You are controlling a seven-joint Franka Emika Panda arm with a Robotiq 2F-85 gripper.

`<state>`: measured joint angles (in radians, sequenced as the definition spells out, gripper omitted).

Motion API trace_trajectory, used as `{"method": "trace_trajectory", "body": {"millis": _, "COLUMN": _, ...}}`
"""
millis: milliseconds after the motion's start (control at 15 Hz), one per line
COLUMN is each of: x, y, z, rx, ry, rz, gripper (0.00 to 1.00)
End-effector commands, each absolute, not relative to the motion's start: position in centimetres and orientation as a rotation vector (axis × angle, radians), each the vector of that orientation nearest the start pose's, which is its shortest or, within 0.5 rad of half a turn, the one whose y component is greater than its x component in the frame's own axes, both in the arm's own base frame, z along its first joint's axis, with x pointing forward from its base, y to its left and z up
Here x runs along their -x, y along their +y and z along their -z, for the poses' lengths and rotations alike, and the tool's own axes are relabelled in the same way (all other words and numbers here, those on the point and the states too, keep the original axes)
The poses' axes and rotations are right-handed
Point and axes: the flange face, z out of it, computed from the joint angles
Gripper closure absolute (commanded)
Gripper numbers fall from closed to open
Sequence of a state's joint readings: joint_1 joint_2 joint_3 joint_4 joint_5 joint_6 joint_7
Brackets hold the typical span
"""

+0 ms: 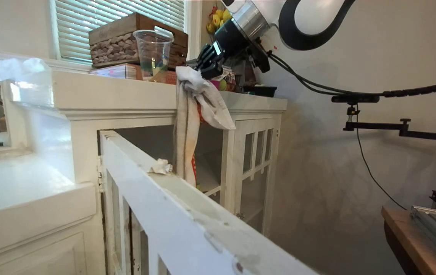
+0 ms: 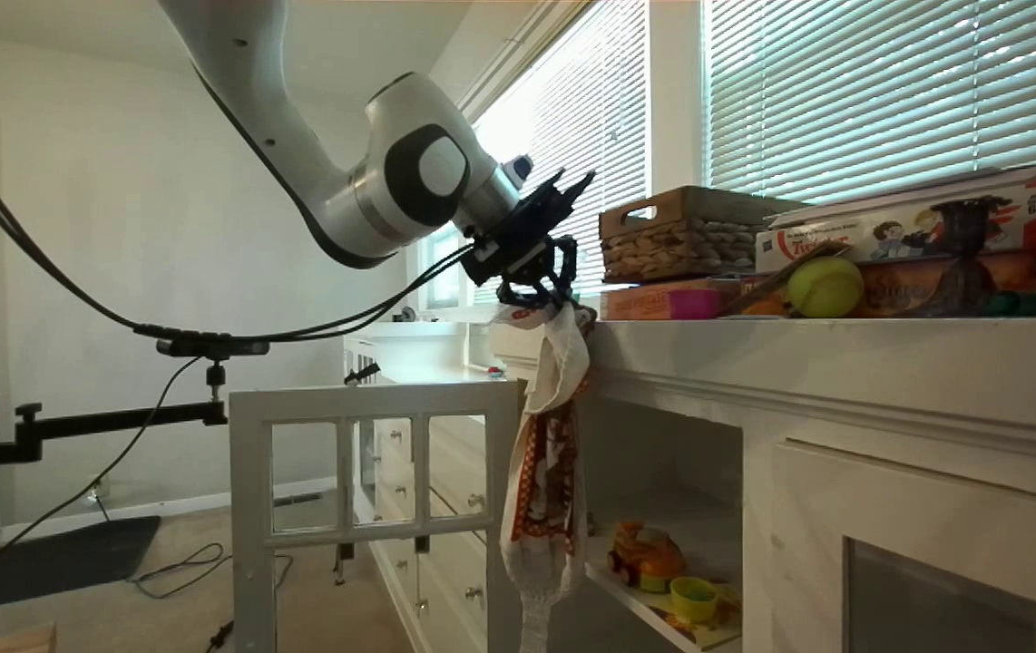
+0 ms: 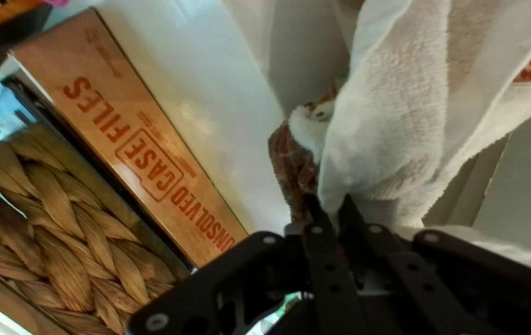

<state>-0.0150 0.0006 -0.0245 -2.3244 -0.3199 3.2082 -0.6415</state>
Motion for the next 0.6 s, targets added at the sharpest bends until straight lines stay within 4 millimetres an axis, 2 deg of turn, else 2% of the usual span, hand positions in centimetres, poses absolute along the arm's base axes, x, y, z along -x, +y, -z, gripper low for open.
{"method": "trace_trajectory", "body": {"millis": 0, "x": -54.8, "y": -2.9, "z": -46.0, "rx": 3.018, "ry": -1.423, "rz": 1.304, "gripper": 0.97}}
{"method": "trace_trajectory", "body": {"millis": 267, "x": -54.0, "y": -6.7, "z": -46.0, "rx": 3.128, "ry": -1.338, "rz": 1.182, "gripper": 0.97}}
{"method": "trace_trajectory", "body": {"millis": 533, "x": -53.5, "y": -8.7, "z": -45.6, "rx": 3.192, "ry": -1.278, "rz": 1.062, "gripper": 0.97}}
